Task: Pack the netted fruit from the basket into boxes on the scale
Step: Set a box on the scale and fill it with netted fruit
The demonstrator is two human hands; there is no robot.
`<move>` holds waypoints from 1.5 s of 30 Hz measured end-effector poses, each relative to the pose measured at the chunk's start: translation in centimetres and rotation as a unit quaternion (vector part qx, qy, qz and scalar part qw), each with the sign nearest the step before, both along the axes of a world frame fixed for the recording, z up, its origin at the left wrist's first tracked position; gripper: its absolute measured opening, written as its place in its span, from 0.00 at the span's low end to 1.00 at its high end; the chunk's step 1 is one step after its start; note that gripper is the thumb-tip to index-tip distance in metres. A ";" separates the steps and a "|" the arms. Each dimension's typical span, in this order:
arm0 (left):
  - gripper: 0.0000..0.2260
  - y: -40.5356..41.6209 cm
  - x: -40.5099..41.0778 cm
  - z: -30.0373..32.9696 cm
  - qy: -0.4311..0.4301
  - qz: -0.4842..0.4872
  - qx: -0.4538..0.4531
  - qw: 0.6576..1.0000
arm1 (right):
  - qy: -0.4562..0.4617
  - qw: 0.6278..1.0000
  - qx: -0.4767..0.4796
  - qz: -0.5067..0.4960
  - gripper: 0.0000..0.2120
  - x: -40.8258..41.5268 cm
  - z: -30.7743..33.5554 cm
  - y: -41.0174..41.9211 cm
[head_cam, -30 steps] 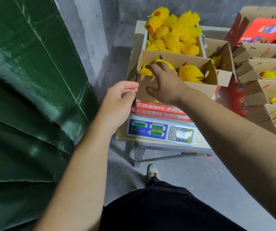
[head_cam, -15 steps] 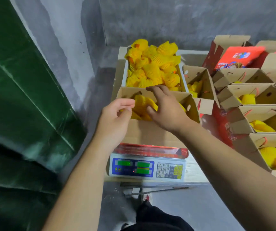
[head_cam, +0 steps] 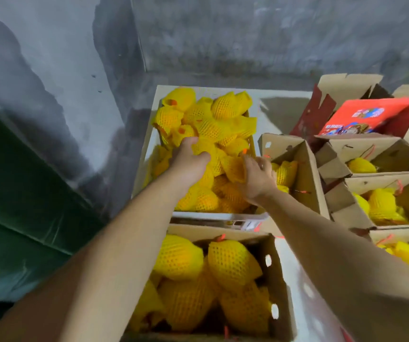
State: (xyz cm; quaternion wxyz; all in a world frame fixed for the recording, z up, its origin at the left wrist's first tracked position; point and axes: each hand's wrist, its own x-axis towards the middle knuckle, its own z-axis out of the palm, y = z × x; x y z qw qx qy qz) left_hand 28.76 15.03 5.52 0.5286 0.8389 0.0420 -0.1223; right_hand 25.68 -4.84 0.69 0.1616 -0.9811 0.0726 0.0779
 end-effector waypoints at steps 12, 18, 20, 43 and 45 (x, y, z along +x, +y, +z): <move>0.38 -4.0 4.1 -5.8 -0.041 0.057 0.275 0.959 | -0.151 0.982 -0.115 0.008 0.28 0.3 -3.8 0.1; 0.40 -5.3 2.2 -5.5 -0.140 -0.014 0.293 0.946 | -0.177 0.981 -0.075 0.027 0.45 -0.1 -4.0 0.1; 0.43 -5.3 1.7 -4.4 -0.122 -0.005 0.202 0.972 | -0.180 0.983 -0.025 0.028 0.45 -0.3 -3.6 0.0; 0.37 14.3 -20.8 4.1 0.023 0.104 -0.323 0.940 | 0.018 0.989 -0.038 0.142 0.31 -25.1 5.8 13.6; 0.36 14.7 -22.0 3.9 0.030 0.096 -0.305 0.947 | 0.012 0.988 -0.049 0.144 0.40 -24.9 5.3 13.9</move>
